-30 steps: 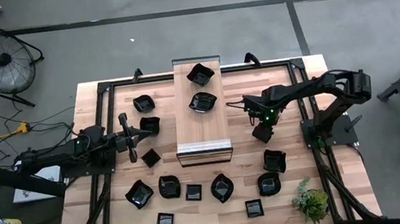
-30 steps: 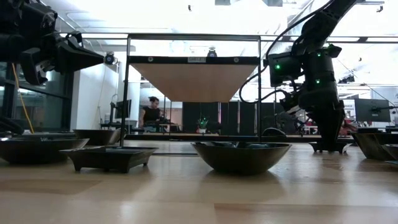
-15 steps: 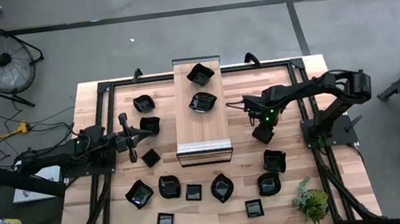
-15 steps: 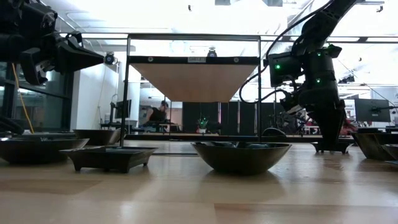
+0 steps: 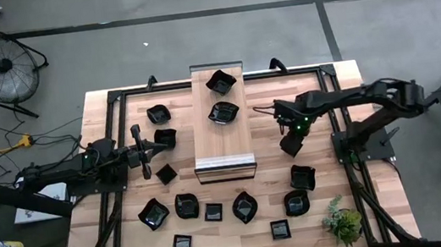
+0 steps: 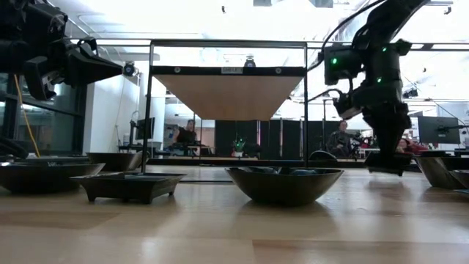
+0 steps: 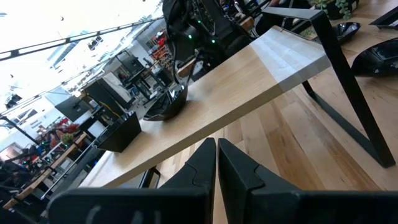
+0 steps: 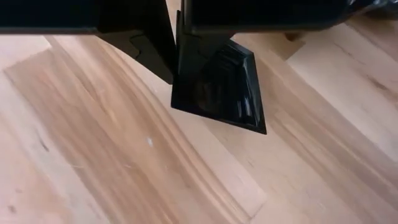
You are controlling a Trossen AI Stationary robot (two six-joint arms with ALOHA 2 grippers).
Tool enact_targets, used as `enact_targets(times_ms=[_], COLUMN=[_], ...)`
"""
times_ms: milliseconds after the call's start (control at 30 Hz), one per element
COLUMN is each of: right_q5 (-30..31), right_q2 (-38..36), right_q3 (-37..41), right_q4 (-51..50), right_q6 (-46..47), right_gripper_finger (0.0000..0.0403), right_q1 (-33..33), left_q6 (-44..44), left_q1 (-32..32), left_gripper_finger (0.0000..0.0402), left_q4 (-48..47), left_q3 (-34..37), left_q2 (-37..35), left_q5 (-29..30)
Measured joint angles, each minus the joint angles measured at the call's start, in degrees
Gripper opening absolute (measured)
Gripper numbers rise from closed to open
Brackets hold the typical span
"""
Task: Pick & Place Mini shaped plates
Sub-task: Put the square-shaped plate on the shelf
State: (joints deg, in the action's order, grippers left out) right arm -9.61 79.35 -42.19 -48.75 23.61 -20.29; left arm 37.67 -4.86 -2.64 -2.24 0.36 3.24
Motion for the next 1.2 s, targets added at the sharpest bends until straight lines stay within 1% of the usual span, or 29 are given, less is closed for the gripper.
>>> enact_targets(times_ms=[167,367,567,1000,1100,1200], right_q5=[-0.5,-2.1,-5.4,-6.3,-6.3,-6.3], right_q2=[-5.9,-13.9,-19.0,-19.8,-18.5,-16.2], right_q3=[0.0,0.0,-0.1,-0.1,-2.2,-6.4], right_q4=[-0.7,0.3,6.2,21.4,21.4,20.0], right_q6=[2.8,9.5,17.7,30.5,31.8,31.6], right_gripper_finger=[0.0003,0.0008,0.0005,0.0006,0.0008,0.0008], right_q1=[0.0,0.1,0.8,6.5,7.5,8.1], left_q6=[0.0,0.0,0.0,0.0,0.0,0.0], left_q1=[0.0,0.0,0.0,0.0,0.0,0.0], left_gripper_finger=[0.0012,0.0012,0.0012,0.0012,0.0012,0.0012], left_q4=[0.0,0.0,0.0,0.0,0.0,0.0], left_q3=[0.0,0.0,0.0,0.0,0.0,0.0], left_q2=[0.0,0.0,0.0,0.0,0.0,0.0], left_q5=[0.0,0.0,0.0,0.0,0.0,0.0])
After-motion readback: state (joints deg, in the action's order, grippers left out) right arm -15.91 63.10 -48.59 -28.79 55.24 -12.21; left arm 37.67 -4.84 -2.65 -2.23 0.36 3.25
